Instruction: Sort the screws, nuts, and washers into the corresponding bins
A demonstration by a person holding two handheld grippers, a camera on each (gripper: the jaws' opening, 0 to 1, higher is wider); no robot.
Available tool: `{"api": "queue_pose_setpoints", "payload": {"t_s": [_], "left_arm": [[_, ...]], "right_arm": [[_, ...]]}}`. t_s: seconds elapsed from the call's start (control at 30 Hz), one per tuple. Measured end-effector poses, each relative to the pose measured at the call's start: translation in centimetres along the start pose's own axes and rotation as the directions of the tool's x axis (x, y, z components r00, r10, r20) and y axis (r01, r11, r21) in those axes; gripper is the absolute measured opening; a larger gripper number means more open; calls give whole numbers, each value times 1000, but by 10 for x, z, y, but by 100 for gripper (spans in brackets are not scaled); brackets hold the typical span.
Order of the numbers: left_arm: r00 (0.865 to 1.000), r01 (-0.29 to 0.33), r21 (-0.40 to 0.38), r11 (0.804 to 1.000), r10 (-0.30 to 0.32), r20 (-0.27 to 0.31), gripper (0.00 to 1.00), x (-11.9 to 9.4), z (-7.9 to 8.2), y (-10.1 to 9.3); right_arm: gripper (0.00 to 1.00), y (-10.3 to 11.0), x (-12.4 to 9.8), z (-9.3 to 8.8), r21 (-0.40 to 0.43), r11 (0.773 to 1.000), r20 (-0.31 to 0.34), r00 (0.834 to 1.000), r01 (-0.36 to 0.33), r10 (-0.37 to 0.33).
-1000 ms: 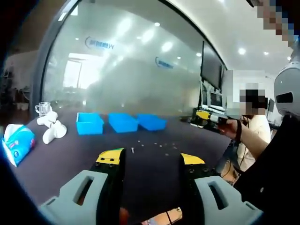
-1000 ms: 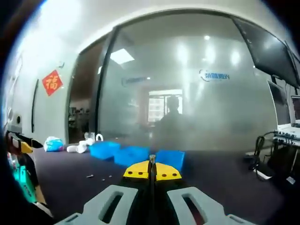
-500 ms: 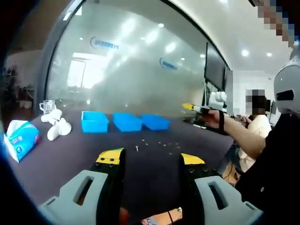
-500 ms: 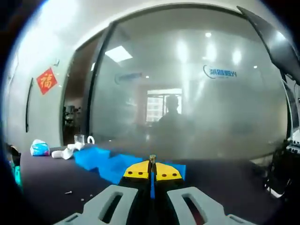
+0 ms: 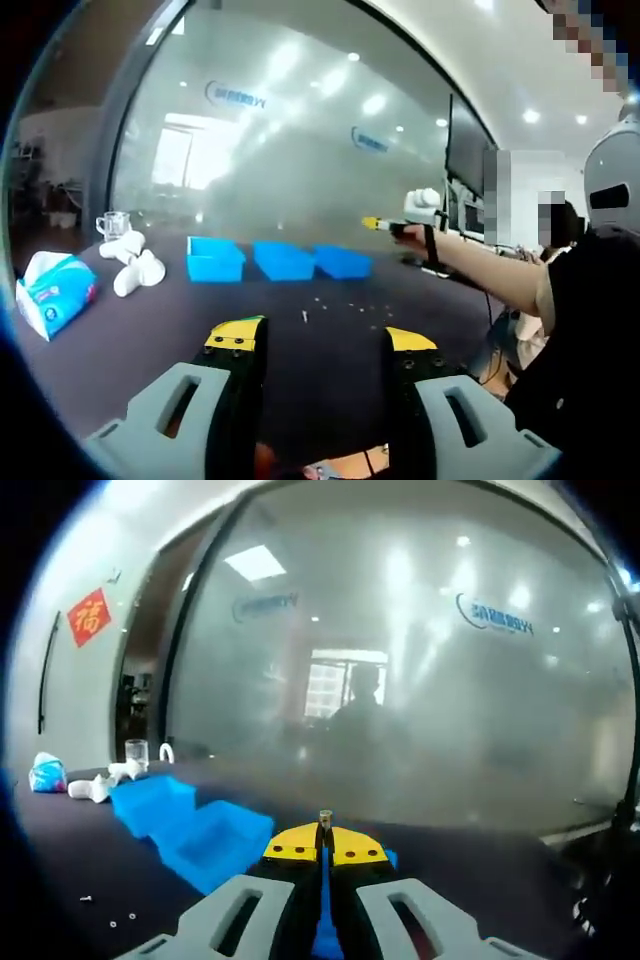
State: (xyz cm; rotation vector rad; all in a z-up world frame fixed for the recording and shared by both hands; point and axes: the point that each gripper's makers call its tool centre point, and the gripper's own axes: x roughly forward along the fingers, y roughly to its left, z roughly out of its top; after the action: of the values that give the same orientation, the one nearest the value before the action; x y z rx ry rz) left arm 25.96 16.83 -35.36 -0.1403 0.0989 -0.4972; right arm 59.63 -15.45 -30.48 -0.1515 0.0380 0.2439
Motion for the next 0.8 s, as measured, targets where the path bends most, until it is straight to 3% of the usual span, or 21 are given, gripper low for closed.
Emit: {"api": "queue_pose_setpoints", "payload": {"t_s": [0.13,0.37,0.6,0.67,0.73,0.8], "left_arm": [[1000,-7,-2,1000,7,2,44,0,1,2],[1000,-14,-5,1000,14,-1,44,-1,-2,3],[1000,-18,-9,1000,18,1,44,-2,-2,4],[1000,-17,-8,1000,17,1,44,-2,-2,3],[1000,-16,-8,1000,16,2,44,-2,-2,3],[1000,-14,-7,1000,14,3,44,-2,-2,1]], "right_arm": [[0,0,13,-5,39,999,-20,1000,5,-4],[0,-2,29,-15,19,1000,-60,998,18,-17],[0,-3,27,-22,37,999,-85,996,17,-14],[8,-2,24,-22,38,999,-85,996,11,-8],[19,10,21,-18,75,996,-73,996,-44,50],[20,13,19,-16,63,996,-69,996,-55,59]]}}
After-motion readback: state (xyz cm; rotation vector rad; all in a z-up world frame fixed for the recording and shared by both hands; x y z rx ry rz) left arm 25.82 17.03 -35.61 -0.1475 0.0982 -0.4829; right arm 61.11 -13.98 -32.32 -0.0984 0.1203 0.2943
